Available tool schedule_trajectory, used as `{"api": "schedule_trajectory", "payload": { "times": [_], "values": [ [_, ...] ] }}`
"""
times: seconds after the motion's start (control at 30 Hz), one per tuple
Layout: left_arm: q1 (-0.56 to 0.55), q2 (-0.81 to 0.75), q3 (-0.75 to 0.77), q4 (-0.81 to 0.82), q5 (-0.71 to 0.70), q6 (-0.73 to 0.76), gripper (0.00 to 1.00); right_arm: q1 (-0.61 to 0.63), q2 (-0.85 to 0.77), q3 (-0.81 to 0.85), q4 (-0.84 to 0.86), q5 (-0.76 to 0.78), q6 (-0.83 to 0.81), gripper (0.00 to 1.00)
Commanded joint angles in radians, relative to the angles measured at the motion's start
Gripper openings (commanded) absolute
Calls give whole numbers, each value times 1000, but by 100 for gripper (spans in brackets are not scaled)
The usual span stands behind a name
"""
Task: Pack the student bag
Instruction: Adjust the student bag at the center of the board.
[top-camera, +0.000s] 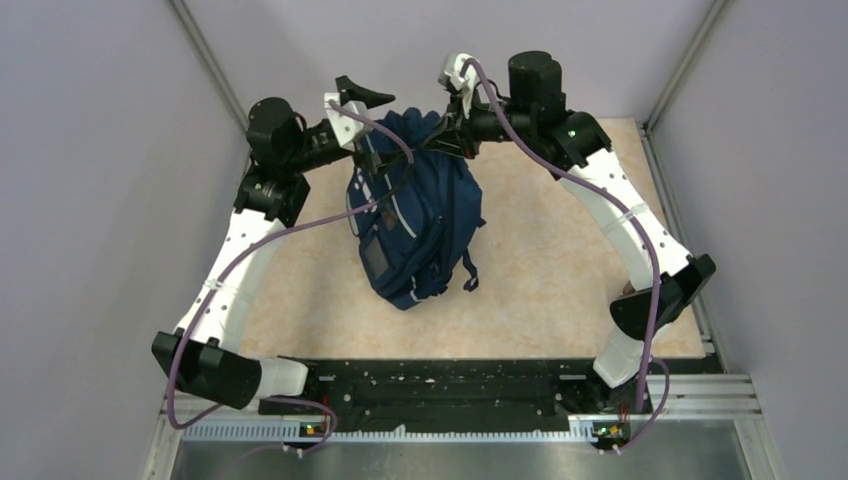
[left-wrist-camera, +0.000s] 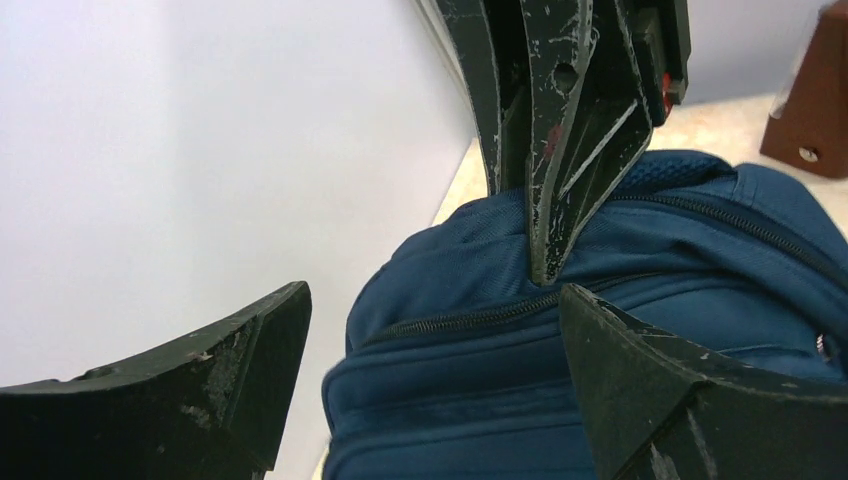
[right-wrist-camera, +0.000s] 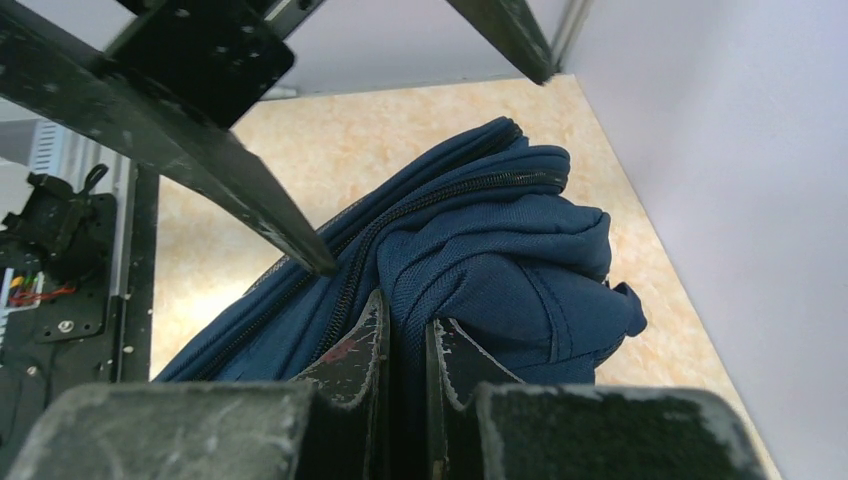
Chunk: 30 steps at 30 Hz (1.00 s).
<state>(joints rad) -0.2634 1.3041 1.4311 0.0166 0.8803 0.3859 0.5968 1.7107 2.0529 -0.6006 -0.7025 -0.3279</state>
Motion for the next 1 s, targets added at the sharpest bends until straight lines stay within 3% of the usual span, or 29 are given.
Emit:
{"api": "schedule_trajectory", "payload": {
  "times": [0.0,0.1,0.53,0.7,0.87,0.97],
  "values": [
    [0,46,84,-120,147,145,98,9,-154,85,314,-178,-35,0],
    [0,80,131,-180,196,159,98,9,-149,89,315,-186,-30,0],
    [-2,312,512,-935,175,455,98,9,-139,142,266,-168,-55,0],
    [-23,363,568,-1031,177,484,94,9,-128,152,248,-162,-68,0],
    [-81,406,611,-1075,103,478,40,9,-116,153,270,-169,-51,0],
    [-85,409,612,-1069,68,481,2,9,-117,152,274,-175,-46,0]
  ]
}}
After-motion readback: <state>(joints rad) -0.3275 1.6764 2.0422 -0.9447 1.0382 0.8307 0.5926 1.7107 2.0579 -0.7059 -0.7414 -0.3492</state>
